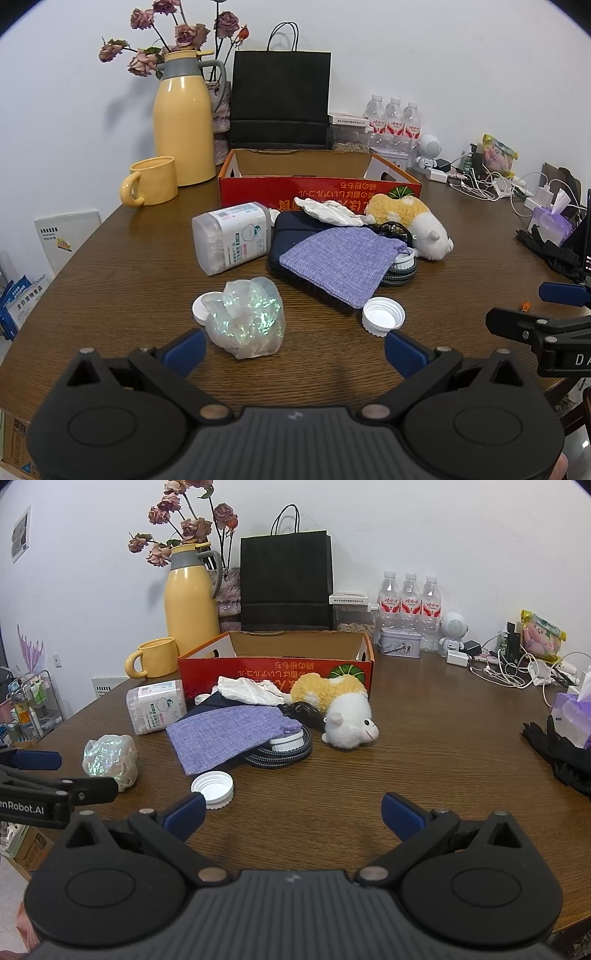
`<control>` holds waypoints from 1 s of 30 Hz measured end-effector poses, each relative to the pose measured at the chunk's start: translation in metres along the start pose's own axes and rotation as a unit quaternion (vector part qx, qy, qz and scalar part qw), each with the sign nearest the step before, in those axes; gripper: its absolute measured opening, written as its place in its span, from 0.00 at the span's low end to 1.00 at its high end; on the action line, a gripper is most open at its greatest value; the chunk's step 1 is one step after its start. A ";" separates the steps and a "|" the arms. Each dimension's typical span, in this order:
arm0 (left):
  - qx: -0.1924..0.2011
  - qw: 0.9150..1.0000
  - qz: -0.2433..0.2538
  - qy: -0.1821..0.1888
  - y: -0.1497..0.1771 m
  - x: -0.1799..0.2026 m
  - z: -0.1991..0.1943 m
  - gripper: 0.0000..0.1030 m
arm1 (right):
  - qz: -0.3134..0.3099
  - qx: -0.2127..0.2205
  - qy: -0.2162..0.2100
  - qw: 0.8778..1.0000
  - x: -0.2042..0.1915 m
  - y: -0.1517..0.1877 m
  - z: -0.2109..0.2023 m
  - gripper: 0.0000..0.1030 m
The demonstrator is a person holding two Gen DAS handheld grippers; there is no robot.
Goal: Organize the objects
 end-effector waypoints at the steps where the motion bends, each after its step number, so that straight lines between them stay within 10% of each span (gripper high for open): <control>1: 0.000 1.000 0.000 0.000 0.000 0.000 0.000 1.00 | 0.000 0.000 0.000 1.000 0.000 0.000 0.000 1.00; 30: 0.003 1.000 -0.010 -0.018 0.001 -0.009 0.004 1.00 | 0.001 -0.002 0.010 1.000 0.012 0.003 -0.001 1.00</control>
Point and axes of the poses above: each gripper's, at about its wrist camera, not at the fingertips, and z roughly the way its jaws point, x to its right, y to its underside, the point moved 5 cm from there along z, roughly the way its jaws point, and after that the axes turned 11 degrees about y, right-handed, at the moved point
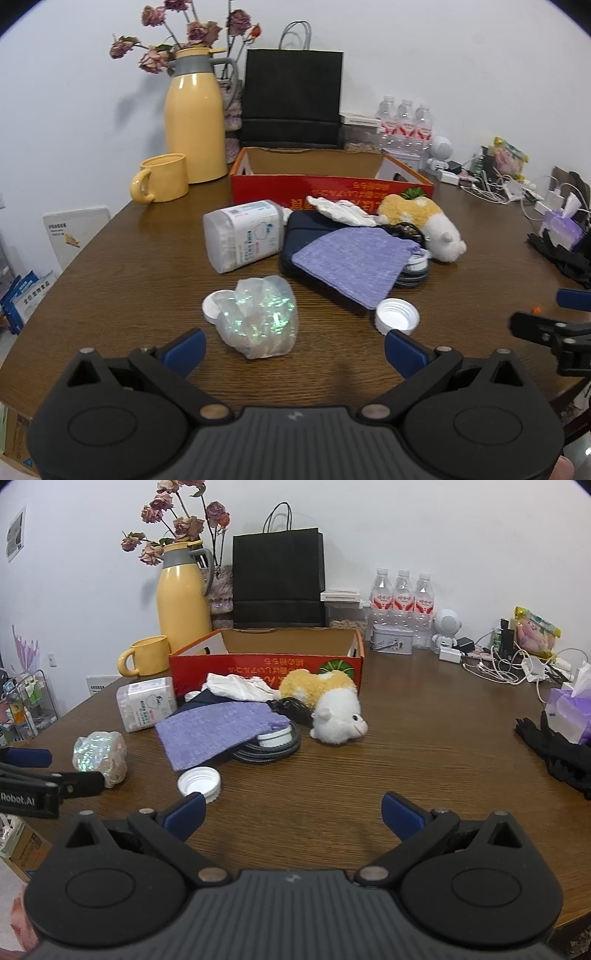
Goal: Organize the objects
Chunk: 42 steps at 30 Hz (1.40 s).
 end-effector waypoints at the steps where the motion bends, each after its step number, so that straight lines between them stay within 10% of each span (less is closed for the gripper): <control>1: 0.001 1.000 0.000 -0.002 0.000 -0.001 0.001 1.00 | 0.000 0.000 0.002 1.000 0.003 0.000 0.001 1.00; 24: -0.009 0.998 -0.022 -0.058 -0.002 -0.019 0.033 1.00 | -0.044 -0.018 0.006 0.999 0.081 0.022 0.049 0.99; 42: -0.012 0.993 -0.067 -0.097 -0.008 -0.033 0.060 0.87 | -0.073 -0.013 -0.097 0.993 0.114 0.026 0.079 0.59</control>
Point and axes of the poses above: each gripper's, at about its wrist camera, not at the fingertips, and z roughly the way its jaws point, x to its right, y to its underside, the point moved 5 cm from there along z, roughly the way its jaws point, and after that the axes turned 11 degrees about y, right-handed, at the moved point
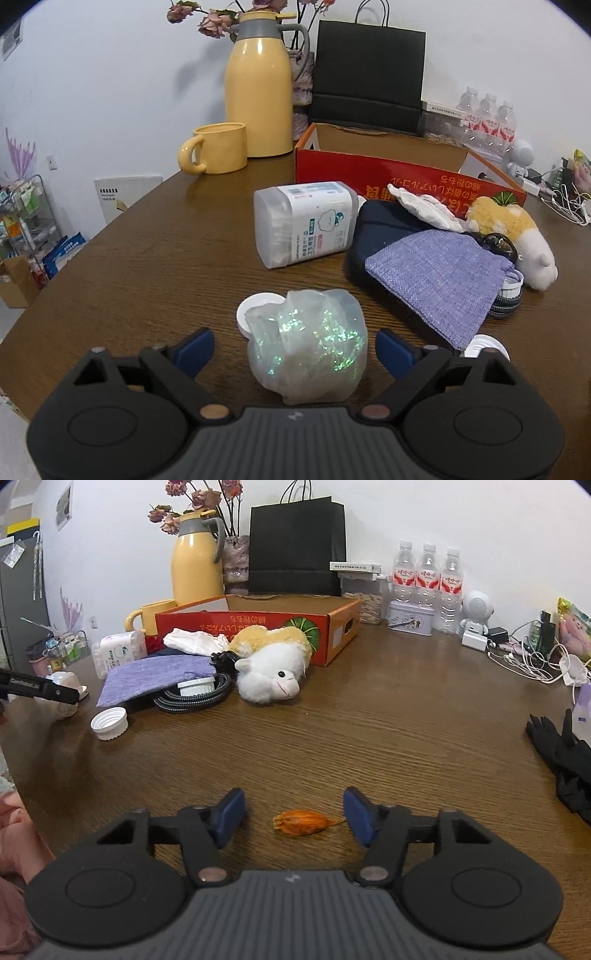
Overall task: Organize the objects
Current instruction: 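Move the left gripper to the iridescent plastic bag and close on it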
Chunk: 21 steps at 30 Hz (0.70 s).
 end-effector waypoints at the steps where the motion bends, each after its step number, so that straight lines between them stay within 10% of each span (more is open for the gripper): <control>1: 0.003 1.000 -0.001 0.000 0.000 0.000 0.000 0.85 | 0.002 0.002 -0.001 1.000 0.001 0.001 0.000 0.59; 8: 0.002 1.000 -0.007 0.004 -0.002 0.003 0.004 0.47 | 0.011 0.020 -0.003 1.000 0.003 0.005 -0.005 0.40; 21: 0.037 0.999 -0.009 0.010 -0.007 -0.005 -0.017 0.40 | 0.003 0.031 -0.012 0.999 -0.014 -0.009 -0.013 0.40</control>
Point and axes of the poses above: each gripper's, at about its wrist camera, not at the fingertips, and z roughly the way its jaws point, x to its right, y to its underside, the point moved 5 cm from there along z, roughly the way its jaws point, and after that the axes turned 11 degrees about y, right-handed, at the moved point
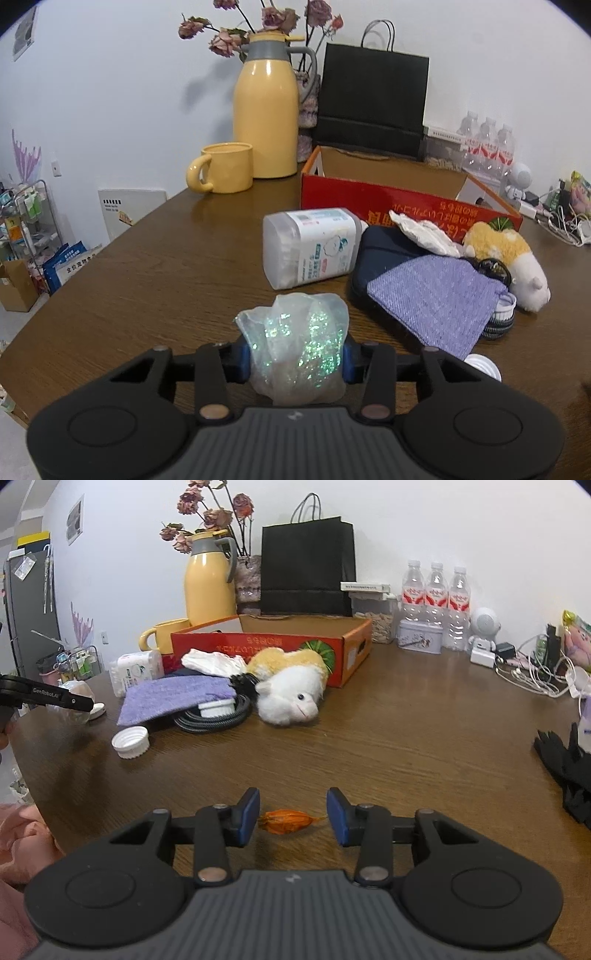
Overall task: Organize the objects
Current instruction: 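Move the left gripper to the iridescent plastic bag and close on it, then carry the plastic bag with the left gripper into the cardboard box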
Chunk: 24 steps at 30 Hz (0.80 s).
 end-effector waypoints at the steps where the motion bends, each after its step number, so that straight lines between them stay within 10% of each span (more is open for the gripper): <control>1: 0.003 1.000 0.000 0.002 -0.001 -0.001 -0.002 0.40 | -0.003 0.002 0.000 1.000 -0.003 -0.003 -0.001 0.40; 24: 0.046 0.997 0.043 0.047 -0.080 -0.005 0.004 0.40 | -0.016 0.061 0.007 0.998 -0.066 -0.102 0.034 0.39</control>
Point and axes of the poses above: each gripper's, at about its wrist camera, not at the fingertips, and z roughly the way its jaws point, x to its right, y to its underside, the point moved 5 cm from there along z, roughly the way its jaws point, and after that the axes turned 11 degrees about y, right-handed, at the moved point
